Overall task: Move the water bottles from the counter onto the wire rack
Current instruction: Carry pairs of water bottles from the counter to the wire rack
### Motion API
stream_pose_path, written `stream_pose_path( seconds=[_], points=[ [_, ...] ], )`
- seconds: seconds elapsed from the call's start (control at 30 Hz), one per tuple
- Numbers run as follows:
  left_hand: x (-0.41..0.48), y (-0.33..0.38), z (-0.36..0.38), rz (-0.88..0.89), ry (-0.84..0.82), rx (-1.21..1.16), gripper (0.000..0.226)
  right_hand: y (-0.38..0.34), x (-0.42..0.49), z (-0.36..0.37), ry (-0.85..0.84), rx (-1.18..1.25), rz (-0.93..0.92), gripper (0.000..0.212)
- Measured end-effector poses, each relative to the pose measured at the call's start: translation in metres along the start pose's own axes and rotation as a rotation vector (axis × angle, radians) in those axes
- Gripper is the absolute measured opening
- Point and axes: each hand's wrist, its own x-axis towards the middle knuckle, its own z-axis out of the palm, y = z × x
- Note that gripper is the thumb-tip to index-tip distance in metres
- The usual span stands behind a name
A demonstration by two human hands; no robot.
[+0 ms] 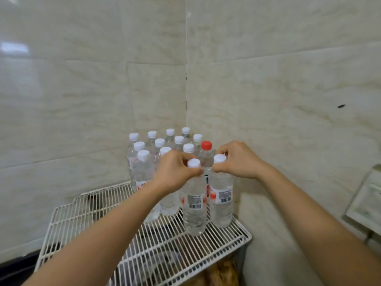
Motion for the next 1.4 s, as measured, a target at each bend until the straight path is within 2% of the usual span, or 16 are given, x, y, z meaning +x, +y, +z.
stream_pose_path(
  seconds=[0.17,0.33,0.57,0.7,0.8,0.87,0.97,1.03,1.1,1.2,1.23,1.33,1.4],
  points=[
    [0.014,-0.003,0.01,0.006,-0.027,0.051,0.033,0.021,0.012,-0.002,-0.014,-0.02,0.013,0.022],
    [0.024,0.003,0.007,0.038,-0.107,0.174,0.018,0.027,0.017,-0.007,-0.077,-0.015,-0.019,0.016],
    [0.023,0.004,-0.002,0.025,-0.203,0.225,0.026,0.023,0.016,-0.006,-0.147,0.019,-0.068,0.016],
    [0.017,0.002,0.0,0.016,-0.161,0.174,0.034,0.019,0.013,-0.004,-0.161,0.034,-0.08,0.026],
    [0.015,-0.001,0.006,0.003,-0.048,0.195,0.033,0.014,0.008,-0.003,-0.14,0.029,-0.051,0.024],
    [0.014,-0.003,0.011,-0.007,0.031,0.183,0.028,0.009,0.006,0.0,-0.065,-0.135,-0.026,0.028],
    [0.015,-0.004,0.014,-0.042,0.08,0.197,0.039,0.002,0.005,0.004,0.047,-0.383,-0.02,0.048],
    [0.016,-0.002,0.014,-0.059,0.064,0.235,0.045,-0.001,0.005,0.002,0.007,-0.34,-0.019,0.048],
    [0.017,-0.001,0.014,-0.067,0.053,0.245,0.047,-0.002,0.007,-0.005,-0.103,-0.314,-0.027,0.041],
    [0.016,-0.002,0.014,-0.069,0.046,0.23,0.047,-0.004,0.011,-0.014,-0.205,-0.35,-0.047,0.017],
    [0.016,-0.002,0.014,-0.065,0.044,0.225,0.047,-0.002,0.011,-0.016,-0.215,-0.33,-0.043,0.016],
    [0.016,-0.004,0.014,-0.054,0.052,0.219,0.045,-0.003,0.005,-0.017,-0.207,-0.262,-0.029,0.04],
    [0.016,-0.004,0.015,-0.052,0.06,0.22,0.039,0.0,0.004,-0.015,-0.153,-0.241,-0.028,0.043]
  ],
)
